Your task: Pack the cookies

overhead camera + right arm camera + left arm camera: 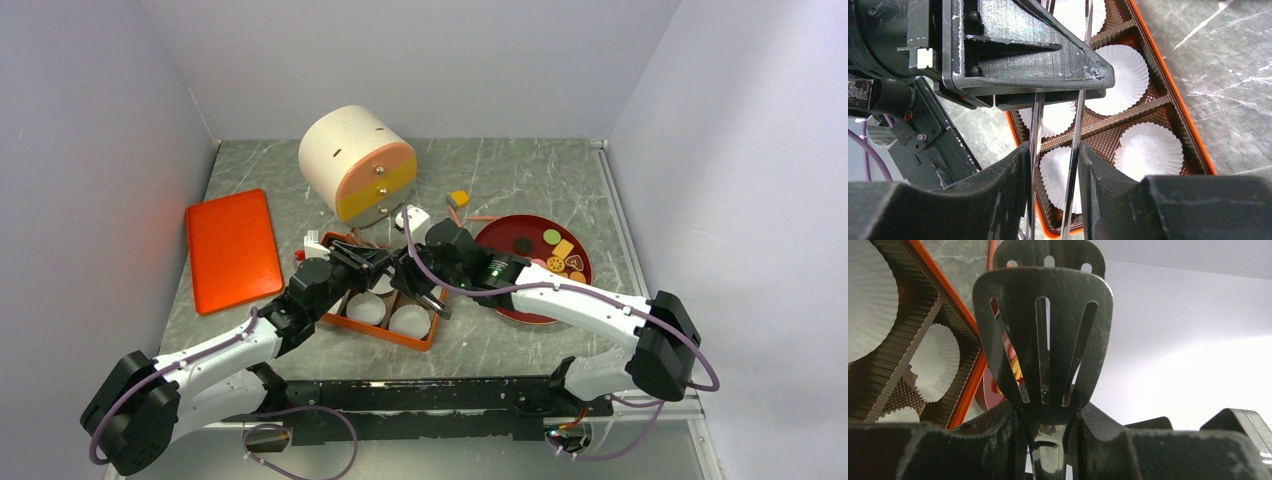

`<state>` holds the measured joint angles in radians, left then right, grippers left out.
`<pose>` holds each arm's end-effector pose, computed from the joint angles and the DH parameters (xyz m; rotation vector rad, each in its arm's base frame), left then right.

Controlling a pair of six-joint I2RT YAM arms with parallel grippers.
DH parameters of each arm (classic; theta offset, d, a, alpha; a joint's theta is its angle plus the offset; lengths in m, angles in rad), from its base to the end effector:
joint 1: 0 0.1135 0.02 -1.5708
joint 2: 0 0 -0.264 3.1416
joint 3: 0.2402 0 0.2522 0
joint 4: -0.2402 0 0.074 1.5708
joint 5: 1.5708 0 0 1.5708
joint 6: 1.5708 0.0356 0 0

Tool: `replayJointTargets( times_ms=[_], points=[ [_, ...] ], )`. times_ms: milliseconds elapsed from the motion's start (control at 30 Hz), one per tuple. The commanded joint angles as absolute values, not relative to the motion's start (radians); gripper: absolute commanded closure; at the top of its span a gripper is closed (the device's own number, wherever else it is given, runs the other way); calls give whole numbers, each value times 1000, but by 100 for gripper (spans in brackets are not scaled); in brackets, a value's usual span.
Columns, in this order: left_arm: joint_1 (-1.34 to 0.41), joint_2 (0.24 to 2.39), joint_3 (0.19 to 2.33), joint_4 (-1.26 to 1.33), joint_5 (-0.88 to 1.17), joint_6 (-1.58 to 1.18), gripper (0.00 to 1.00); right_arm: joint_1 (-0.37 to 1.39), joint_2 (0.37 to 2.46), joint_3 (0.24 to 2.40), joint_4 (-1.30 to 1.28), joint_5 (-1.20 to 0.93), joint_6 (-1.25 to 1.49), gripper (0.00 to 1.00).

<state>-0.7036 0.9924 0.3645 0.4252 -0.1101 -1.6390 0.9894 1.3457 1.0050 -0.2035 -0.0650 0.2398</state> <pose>0.1675 -0.1370 0.2172 -1.0162 1.8057 -1.5105 0.1660 0.2567 0.2888 -0.8500 2.0495 0.7800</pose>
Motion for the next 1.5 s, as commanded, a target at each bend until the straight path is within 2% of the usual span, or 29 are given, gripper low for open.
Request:
replayJointTargets(
  times_ms=[0,133,267,400,700,867,933,1067,1267,1467],
  points=[
    [-704,989,372,439,-103,-1627,87,991,1327,1045,-145,-75,246,61],
    [-704,961,385,373,-125,-1577,57,990,1300,1060,-179,-54,234,61],
    [-704,939,389,317,-148,-1547,40,990,1272,1071,-202,-56,233,61],
    [-704,944,386,299,-155,-1527,35,991,1245,1077,-205,-61,237,61],
    [-704,967,392,271,-146,-1496,32,991,1211,1083,-213,-49,234,60],
    [-704,903,420,183,-208,-1429,19,989,1204,1101,-277,-5,217,59],
    [-704,861,462,108,-260,-1367,13,989,1195,1105,-310,22,210,59],
    [-703,792,567,-42,-358,-1185,8,981,1166,1107,-376,84,204,58],
    [-704,701,710,-257,-526,-868,6,946,1129,1114,-507,166,211,57],
    [-704,630,811,-299,-630,-493,4,882,1112,1134,-642,236,249,55]
  ],
)
